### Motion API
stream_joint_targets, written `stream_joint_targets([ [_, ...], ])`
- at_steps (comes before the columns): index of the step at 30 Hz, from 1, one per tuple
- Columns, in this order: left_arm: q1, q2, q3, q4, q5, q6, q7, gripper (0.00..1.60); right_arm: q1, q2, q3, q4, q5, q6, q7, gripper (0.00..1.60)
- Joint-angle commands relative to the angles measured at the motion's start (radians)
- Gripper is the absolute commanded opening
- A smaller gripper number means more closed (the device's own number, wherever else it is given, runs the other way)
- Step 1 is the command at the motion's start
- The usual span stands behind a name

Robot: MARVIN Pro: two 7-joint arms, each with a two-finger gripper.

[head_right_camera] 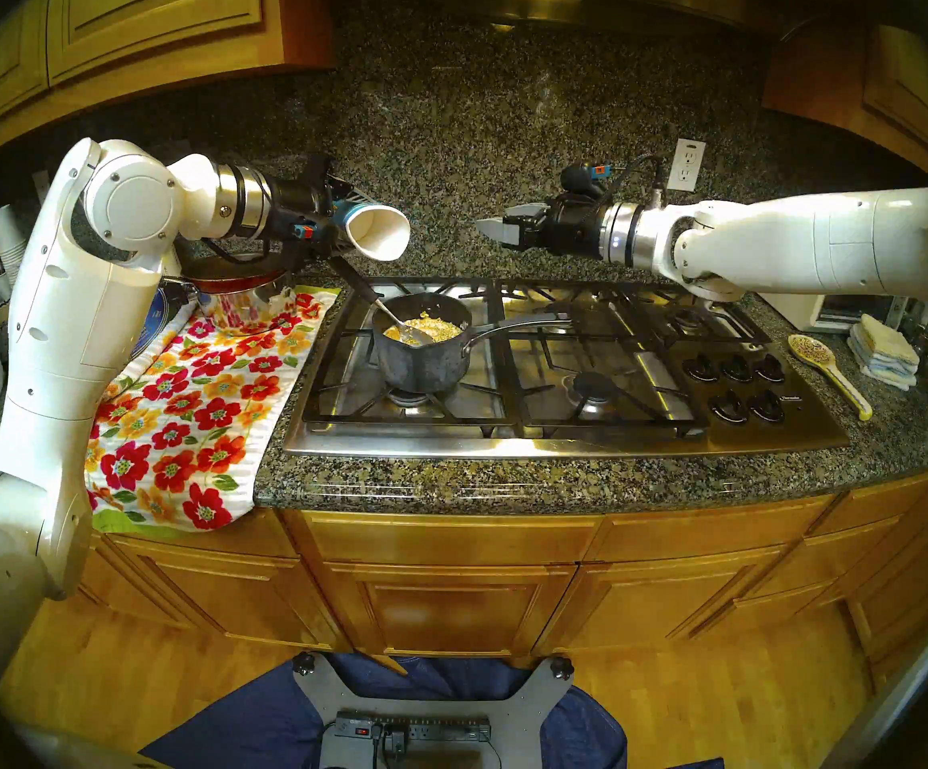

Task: Pour oats into pot and stir with a spoon

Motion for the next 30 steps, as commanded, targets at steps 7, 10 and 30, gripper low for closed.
stream_joint_targets([
  [7,-0.109,0.005,-0.061,0.018,-0.02,0.004,-0.015,0.69,0.042,0.003,0.021,0.01,0.003,-0.006,0.003,1.6],
  [10,-0.119,0.006,-0.073,0.033,-0.026,0.018,-0.025,0.68,0.042,0.003,0.021,0.01,0.003,-0.006,0.003,1.6],
  [30,-0.158,-0.001,-0.183,0.141,-0.095,0.149,-0.106,0.66,0.042,0.003,0.021,0.01,0.004,-0.007,0.003,1.6],
])
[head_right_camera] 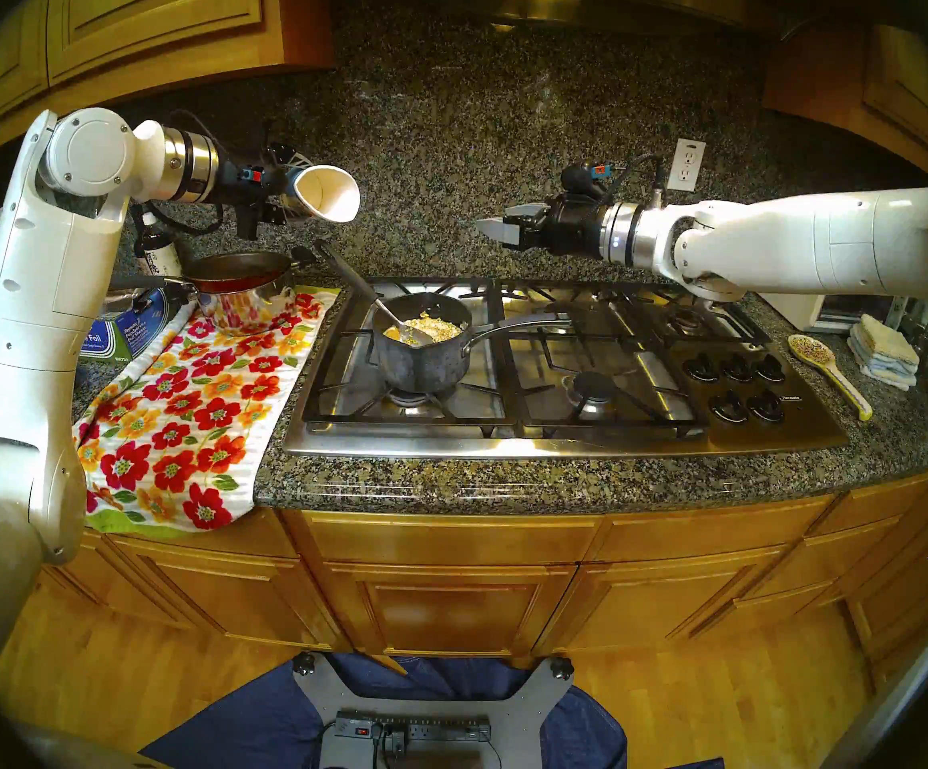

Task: Pour oats into pot and stir with a spoon

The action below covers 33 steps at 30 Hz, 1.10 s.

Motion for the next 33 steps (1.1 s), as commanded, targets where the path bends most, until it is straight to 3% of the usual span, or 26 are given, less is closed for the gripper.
stream_joint_targets([
  [1,-0.055,0.006,-0.06,-0.009,-0.029,0.033,0.001,0.66,0.041,0.002,0.021,0.01,0.003,-0.006,0.003,1.6],
  [15,-0.012,0.047,-0.188,-0.012,-0.119,0.094,-0.08,0.72,0.042,0.003,0.021,0.01,0.003,-0.006,0.003,1.6],
  [23,-0.006,0.053,-0.278,0.034,-0.233,0.165,-0.193,0.73,0.042,0.003,0.021,0.01,0.003,-0.006,0.003,1.6],
  [33,0.077,0.106,-0.355,0.085,-0.365,0.208,-0.193,0.75,0.043,0.003,0.021,0.01,0.003,-0.006,0.003,1.6],
])
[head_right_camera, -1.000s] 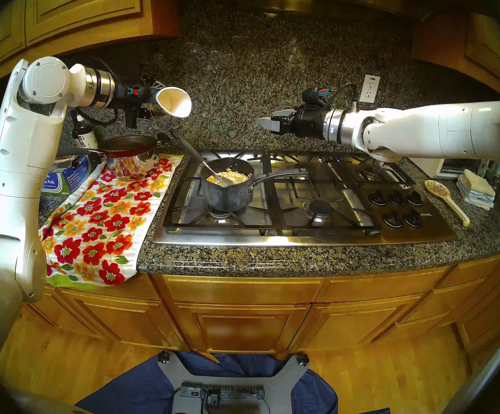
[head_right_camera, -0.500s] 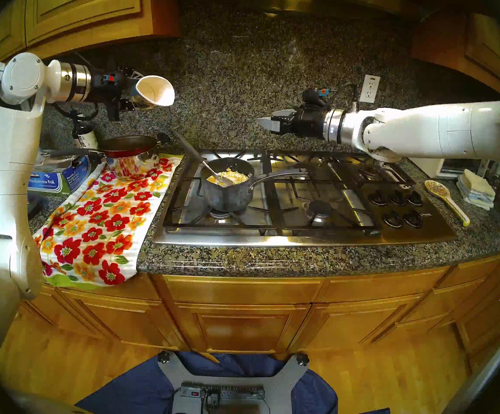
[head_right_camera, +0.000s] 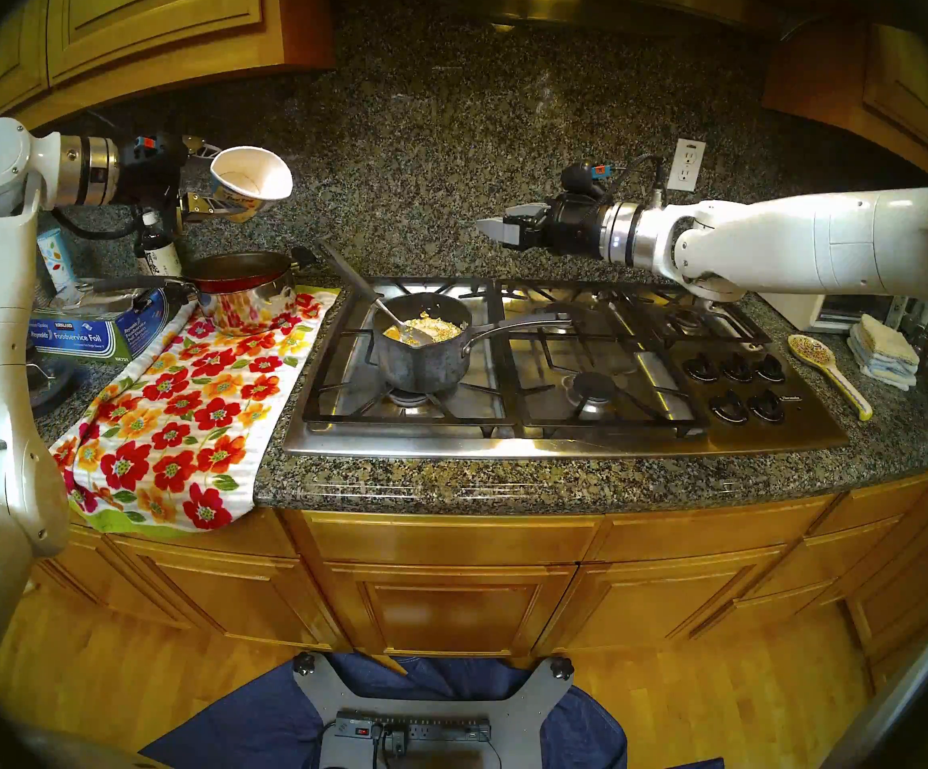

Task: Pour oats into pot and stir with a spoon

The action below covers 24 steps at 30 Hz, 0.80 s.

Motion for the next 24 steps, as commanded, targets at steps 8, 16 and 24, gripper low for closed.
stream_joint_targets([
  [8,0.135,0.082,-0.09,0.028,-0.161,0.018,0.004,0.75,0.042,0.003,0.021,0.01,0.003,-0.006,0.003,1.6],
  [16,0.212,0.082,-0.16,0.059,-0.269,-0.021,0.004,0.78,0.042,0.003,0.021,0.01,0.003,-0.006,0.003,1.6],
  [24,0.259,0.101,-0.179,0.145,-0.368,-0.032,0.004,0.79,0.042,0.003,0.021,0.01,0.003,-0.006,0.003,1.6],
])
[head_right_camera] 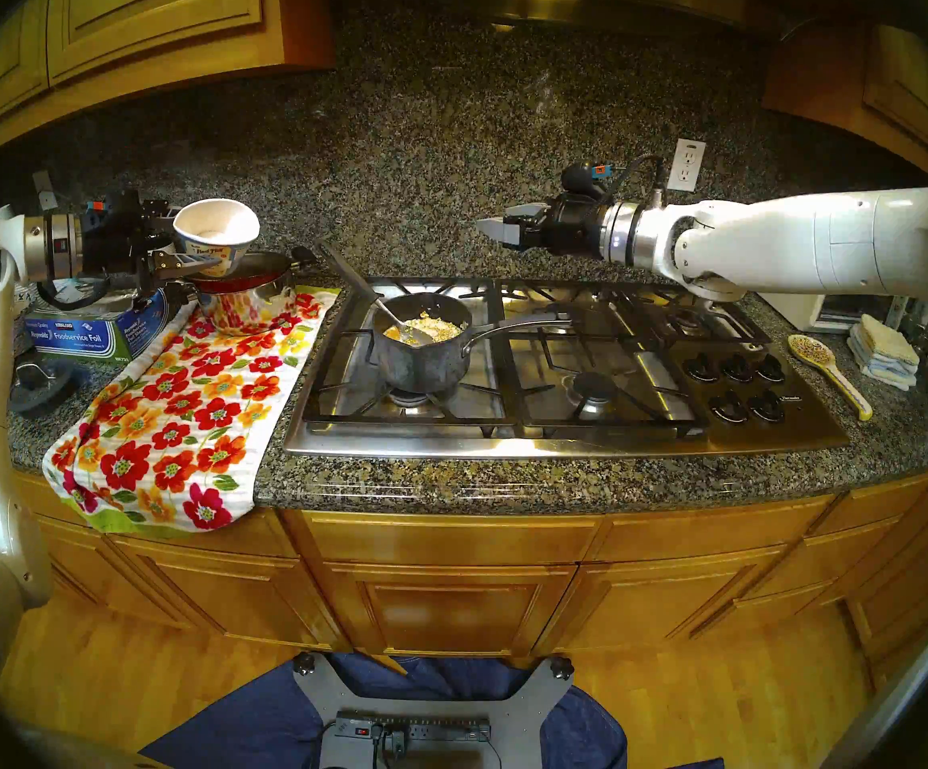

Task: Pour oats into pot and stir with a spoon

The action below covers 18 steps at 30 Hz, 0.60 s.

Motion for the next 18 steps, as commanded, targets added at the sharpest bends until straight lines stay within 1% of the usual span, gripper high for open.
stream_joint_targets([
  [1,0.022,0.03,-0.027,0.048,-0.088,-0.007,0.003,0.79,0.042,0.003,0.021,0.01,0.003,-0.006,0.003,1.6],
  [6,0.047,0.04,-0.036,0.107,-0.156,-0.021,0.003,0.79,0.042,0.003,0.021,0.01,0.004,-0.006,0.003,1.6],
  [7,0.047,0.04,-0.036,0.107,-0.156,-0.021,0.003,0.79,0.042,0.003,0.021,0.01,0.004,-0.006,0.003,1.6],
  [9,0.06,0.048,-0.038,0.136,-0.183,-0.04,0.003,0.8,0.042,0.002,0.021,0.01,0.004,-0.006,0.003,1.6],
  [13,0.078,0.062,-0.035,0.173,-0.2,-0.075,0.003,0.8,0.042,0.003,0.021,0.009,0.004,-0.006,0.003,1.6],
  [14,0.078,0.062,-0.035,0.173,-0.2,-0.075,0.003,0.8,0.042,0.003,0.021,0.009,0.004,-0.006,0.003,1.6],
  [16,0.092,0.073,-0.029,0.2,-0.208,-0.101,0.003,0.8,0.042,0.003,0.021,0.009,0.004,-0.006,0.003,1.6],
  [18,0.097,0.075,-0.029,0.205,-0.207,-0.11,0.003,0.8,0.042,0.003,0.021,0.009,0.004,-0.006,0.003,1.6],
])
